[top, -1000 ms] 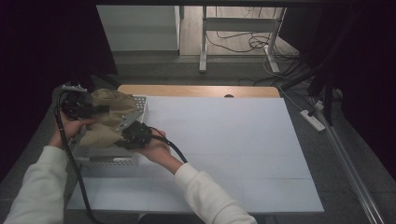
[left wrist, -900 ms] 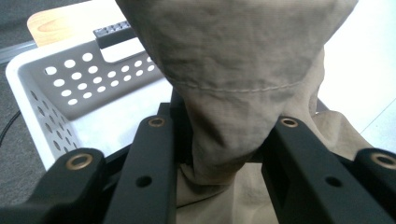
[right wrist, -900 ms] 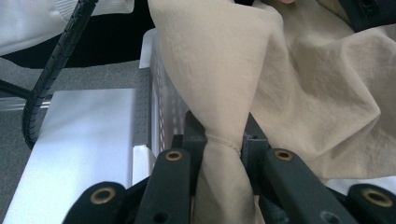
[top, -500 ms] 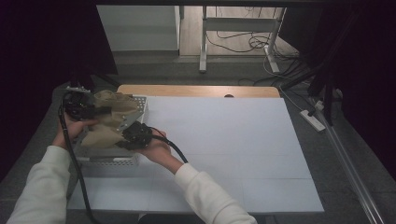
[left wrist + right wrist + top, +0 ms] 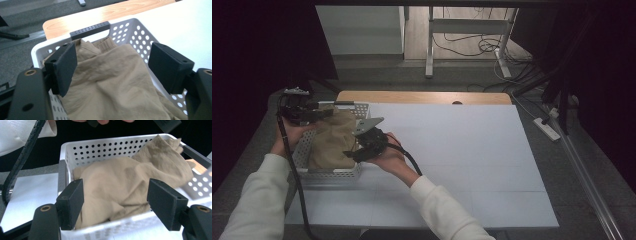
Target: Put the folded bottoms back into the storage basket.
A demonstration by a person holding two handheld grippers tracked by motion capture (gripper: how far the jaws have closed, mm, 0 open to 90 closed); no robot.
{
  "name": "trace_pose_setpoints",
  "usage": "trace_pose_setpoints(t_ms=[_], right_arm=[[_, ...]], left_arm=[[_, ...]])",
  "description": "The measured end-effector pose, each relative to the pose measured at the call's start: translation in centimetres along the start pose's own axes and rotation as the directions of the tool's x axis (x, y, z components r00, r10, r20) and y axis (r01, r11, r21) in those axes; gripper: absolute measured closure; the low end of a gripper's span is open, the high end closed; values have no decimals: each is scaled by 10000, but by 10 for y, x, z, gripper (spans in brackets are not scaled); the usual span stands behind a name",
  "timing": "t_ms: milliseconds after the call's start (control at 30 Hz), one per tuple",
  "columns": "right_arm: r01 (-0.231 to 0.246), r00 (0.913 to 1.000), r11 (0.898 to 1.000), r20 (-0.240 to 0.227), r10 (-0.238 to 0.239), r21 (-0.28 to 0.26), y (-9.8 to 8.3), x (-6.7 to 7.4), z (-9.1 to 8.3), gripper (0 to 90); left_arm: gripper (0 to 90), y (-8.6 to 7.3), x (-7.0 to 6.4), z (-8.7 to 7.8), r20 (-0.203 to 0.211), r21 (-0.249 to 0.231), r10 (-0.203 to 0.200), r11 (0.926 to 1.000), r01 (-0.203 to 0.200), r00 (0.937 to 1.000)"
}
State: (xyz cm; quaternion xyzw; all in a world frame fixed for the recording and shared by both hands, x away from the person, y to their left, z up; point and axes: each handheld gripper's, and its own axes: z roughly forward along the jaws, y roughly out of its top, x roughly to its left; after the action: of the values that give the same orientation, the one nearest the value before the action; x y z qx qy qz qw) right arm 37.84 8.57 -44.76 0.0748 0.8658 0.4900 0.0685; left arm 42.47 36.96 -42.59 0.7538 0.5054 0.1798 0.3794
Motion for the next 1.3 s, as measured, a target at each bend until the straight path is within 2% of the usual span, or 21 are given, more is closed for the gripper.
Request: trace_pose_setpoints(t_ms=[133, 267, 600, 700, 1033, 1167, 1300], right_arm=[[-93, 9999, 10000, 72, 93, 3, -7, -4, -13, 296], [-65, 9999, 10000, 84, 65, 48, -13, -7, -27, 295], [-254, 9992, 9996, 296, 256, -96, -32, -16, -64, 296], [-319, 9986, 9994, 422, 323, -106, -40, -18, -77, 295], [-704, 9915, 9970, 1074, 736, -329, -76, -24, -145, 295], [-855, 9858, 9955, 1417, 905, -411, -95, -24, -177, 296], [-1045, 9781, 9937, 1765, 1102, -416, -117, -23, -210, 296]], left_arm=[[244, 2, -7, -3, 75, 15, 176, 9998, -176, 9998], [244, 2, -16, -10, 325, -230, 194, 9996, -187, 9993], [250, -4, -51, -20, 964, -534, 558, 9973, -508, 9938], [252, -8, -66, -21, 1139, -592, 672, 9964, -608, 9912], [253, -21, -115, -21, 1380, -843, 1110, 9914, -1000, 9842], [253, -28, -137, -21, 1544, -989, 1288, 9885, -1144, 9796], [247, -40, -158, -21, 1690, -901, 1358, 9884, -1219, 9762]])
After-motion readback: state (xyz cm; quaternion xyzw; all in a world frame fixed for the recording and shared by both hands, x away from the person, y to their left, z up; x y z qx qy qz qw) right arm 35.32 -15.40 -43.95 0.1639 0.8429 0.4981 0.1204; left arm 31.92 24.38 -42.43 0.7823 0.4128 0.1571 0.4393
